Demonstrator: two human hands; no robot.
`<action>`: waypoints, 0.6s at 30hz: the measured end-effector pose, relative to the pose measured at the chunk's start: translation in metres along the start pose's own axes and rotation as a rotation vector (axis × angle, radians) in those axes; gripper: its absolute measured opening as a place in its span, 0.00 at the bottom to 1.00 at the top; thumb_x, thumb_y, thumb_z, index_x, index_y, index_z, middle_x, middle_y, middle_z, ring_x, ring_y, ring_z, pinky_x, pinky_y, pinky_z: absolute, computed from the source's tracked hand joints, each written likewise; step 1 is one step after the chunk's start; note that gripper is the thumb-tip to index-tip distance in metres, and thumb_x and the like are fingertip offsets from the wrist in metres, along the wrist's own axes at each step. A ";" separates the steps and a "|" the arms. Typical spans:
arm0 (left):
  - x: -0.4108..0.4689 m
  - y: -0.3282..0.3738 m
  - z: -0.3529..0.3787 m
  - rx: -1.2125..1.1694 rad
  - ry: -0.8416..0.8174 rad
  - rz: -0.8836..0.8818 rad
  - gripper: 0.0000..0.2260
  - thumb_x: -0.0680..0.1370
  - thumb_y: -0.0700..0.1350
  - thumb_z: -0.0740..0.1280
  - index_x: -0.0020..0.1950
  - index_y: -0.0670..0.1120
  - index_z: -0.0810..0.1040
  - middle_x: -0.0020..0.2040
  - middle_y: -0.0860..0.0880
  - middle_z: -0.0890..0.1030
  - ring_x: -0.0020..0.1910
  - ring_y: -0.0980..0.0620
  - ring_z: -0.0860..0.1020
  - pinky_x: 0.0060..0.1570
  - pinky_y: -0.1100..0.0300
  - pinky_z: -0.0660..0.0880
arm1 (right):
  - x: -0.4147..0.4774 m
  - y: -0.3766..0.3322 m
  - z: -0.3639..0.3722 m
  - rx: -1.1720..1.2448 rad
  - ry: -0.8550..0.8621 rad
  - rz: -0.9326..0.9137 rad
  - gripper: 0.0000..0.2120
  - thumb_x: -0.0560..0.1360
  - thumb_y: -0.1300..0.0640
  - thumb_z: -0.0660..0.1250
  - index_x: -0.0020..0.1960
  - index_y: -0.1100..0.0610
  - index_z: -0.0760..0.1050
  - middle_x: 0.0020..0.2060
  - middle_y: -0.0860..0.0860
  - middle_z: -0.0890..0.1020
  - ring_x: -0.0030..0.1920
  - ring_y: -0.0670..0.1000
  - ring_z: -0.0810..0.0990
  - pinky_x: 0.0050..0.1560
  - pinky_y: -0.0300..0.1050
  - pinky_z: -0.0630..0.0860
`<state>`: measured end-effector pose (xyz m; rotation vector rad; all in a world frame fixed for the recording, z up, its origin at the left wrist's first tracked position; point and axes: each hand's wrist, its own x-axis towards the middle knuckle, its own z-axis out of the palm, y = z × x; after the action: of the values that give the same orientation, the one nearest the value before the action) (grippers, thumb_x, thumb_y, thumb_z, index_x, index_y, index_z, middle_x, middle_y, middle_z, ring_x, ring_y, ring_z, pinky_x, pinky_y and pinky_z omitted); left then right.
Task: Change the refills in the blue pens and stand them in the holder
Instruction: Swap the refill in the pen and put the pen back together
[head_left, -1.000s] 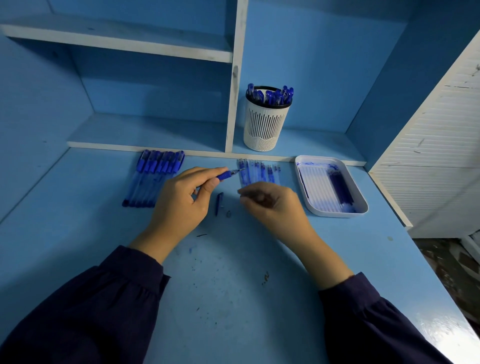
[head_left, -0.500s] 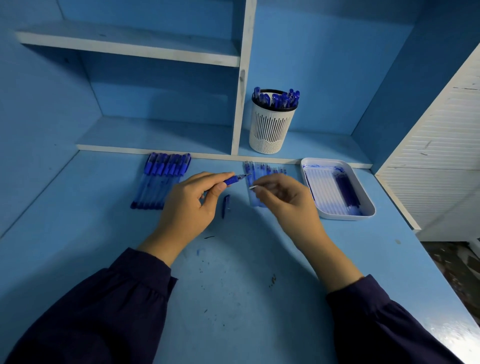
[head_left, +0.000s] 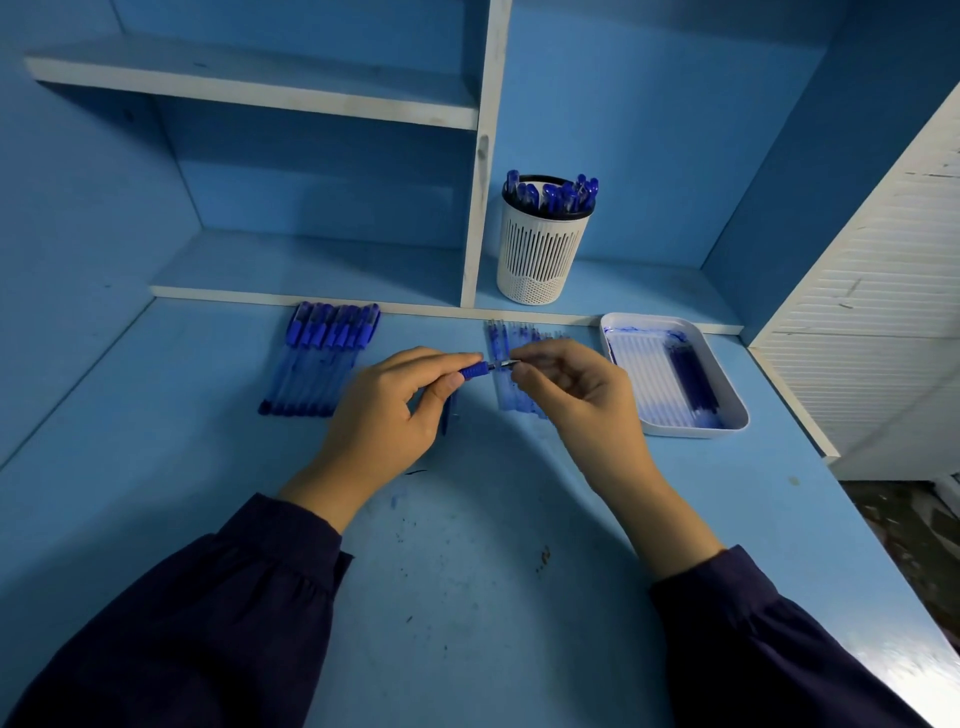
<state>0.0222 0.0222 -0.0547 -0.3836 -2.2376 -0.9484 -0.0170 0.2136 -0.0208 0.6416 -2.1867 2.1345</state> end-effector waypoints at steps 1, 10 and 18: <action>0.000 0.001 0.000 0.001 -0.010 0.006 0.11 0.81 0.43 0.65 0.61 0.44 0.82 0.51 0.52 0.84 0.48 0.58 0.80 0.46 0.58 0.79 | 0.000 0.001 0.001 -0.012 -0.022 0.009 0.07 0.75 0.68 0.68 0.47 0.59 0.81 0.35 0.45 0.82 0.36 0.41 0.78 0.41 0.32 0.73; 0.000 0.002 0.000 -0.002 -0.058 0.007 0.12 0.81 0.43 0.64 0.62 0.45 0.82 0.52 0.52 0.84 0.51 0.55 0.81 0.48 0.54 0.80 | 0.001 0.006 -0.005 -0.182 -0.078 -0.007 0.04 0.76 0.60 0.69 0.47 0.61 0.80 0.34 0.50 0.81 0.35 0.44 0.77 0.37 0.40 0.74; -0.001 0.003 0.000 -0.014 -0.074 -0.013 0.12 0.81 0.45 0.64 0.62 0.46 0.82 0.52 0.53 0.83 0.50 0.55 0.81 0.47 0.54 0.80 | 0.003 0.007 -0.008 -0.212 -0.149 -0.047 0.03 0.76 0.61 0.70 0.48 0.60 0.80 0.32 0.41 0.80 0.34 0.39 0.77 0.40 0.31 0.72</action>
<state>0.0243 0.0243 -0.0543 -0.4174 -2.3035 -0.9713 -0.0233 0.2200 -0.0258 0.8507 -2.4024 1.8528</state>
